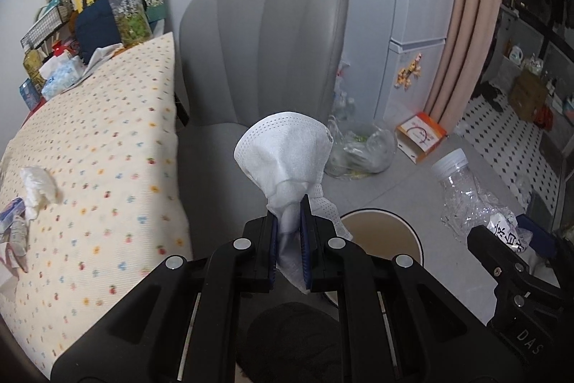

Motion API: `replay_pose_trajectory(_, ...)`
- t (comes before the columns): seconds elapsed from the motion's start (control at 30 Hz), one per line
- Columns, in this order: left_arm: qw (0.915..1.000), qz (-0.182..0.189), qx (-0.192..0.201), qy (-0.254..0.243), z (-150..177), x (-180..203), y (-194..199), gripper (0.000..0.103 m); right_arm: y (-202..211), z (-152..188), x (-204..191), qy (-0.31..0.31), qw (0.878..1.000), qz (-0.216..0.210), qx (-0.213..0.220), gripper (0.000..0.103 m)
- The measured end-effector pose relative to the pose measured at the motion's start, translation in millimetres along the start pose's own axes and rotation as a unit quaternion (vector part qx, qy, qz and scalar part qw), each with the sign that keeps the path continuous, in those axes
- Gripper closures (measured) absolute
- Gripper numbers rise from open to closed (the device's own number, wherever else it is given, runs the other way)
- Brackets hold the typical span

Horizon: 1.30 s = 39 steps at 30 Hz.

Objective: Collect trash
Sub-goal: 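Carry the mask and bottle in both grippers toward the white trash bin, then open the right gripper over the bin dropping the bottle while the left drops the mask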

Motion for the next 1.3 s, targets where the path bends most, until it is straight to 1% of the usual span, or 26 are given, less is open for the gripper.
replay_pose_trajectory(0.2,0.9999,0.000,-0.015,-0.008,3,9,-15,0.092,-22,-2,11,-0.011,1.000,0.001,-0.015,0.024)
replay_pose_trajectory(0.23,0.9998,0.000,-0.016,-0.010,3,11,-16,0.092,-24,-1,13,-0.014,1.000,0.000,-0.018,0.023)
replay_pose_trajectory(0.3,0.9997,0.001,-0.019,-0.013,4,16,-19,0.092,-24,-2,17,-0.019,1.000,0.007,-0.015,0.016)
replay_pose_trajectory(0.43,0.9995,0.005,-0.025,-0.021,5,26,-24,0.092,-19,-1,26,-0.019,1.000,0.015,-0.010,0.012)
replay_pose_trajectory(0.5,0.9992,0.010,-0.028,-0.026,5,31,-27,0.092,-15,-1,30,-0.020,1.000,0.022,-0.009,0.008)
replay_pose_trajectory(0.83,0.9971,0.039,-0.039,-0.053,8,72,-35,0.092,7,4,86,-0.072,0.994,0.077,0.001,0.008)
replay_pose_trajectory(1.1,0.9952,0.053,-0.053,-0.063,17,102,-46,0.091,20,7,104,-0.087,0.992,0.092,0.006,0.008)
replay_pose_trajectory(1.17,0.9943,0.065,-0.062,-0.058,18,105,-48,0.087,23,5,104,-0.085,0.992,0.095,0.009,0.008)
replay_pose_trajectory(1.2,0.9939,0.068,-0.068,-0.055,18,105,-49,0.073,25,5,104,-0.083,0.992,0.098,0.012,0.008)
replay_pose_trajectory(1.23,0.9938,0.069,-0.069,-0.052,18,105,-50,0.065,25,4,105,-0.083,0.991,0.101,0.013,0.008)
replay_pose_trajectory(1.27,0.9936,0.078,-0.067,-0.048,17,105,-48,0.051,26,4,104,-0.086,0.991,0.102,0.013,0.008)
replay_pose_trajectory(1.3,0.9935,0.083,-0.063,-0.046,16,105,-45,0.046,27,4,105,-0.089,0.991,0.102,0.013,0.008)
Point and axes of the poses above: each gripper's, at about its wrist camera, not at the fingertips, and y roughly against the way its jaws point, x to its right, z to its underside, the point moved 4 cm from there along -y, roughly the way its jaws point, and after that the axes turned 5 degrees about y, right-handed, at the moved point
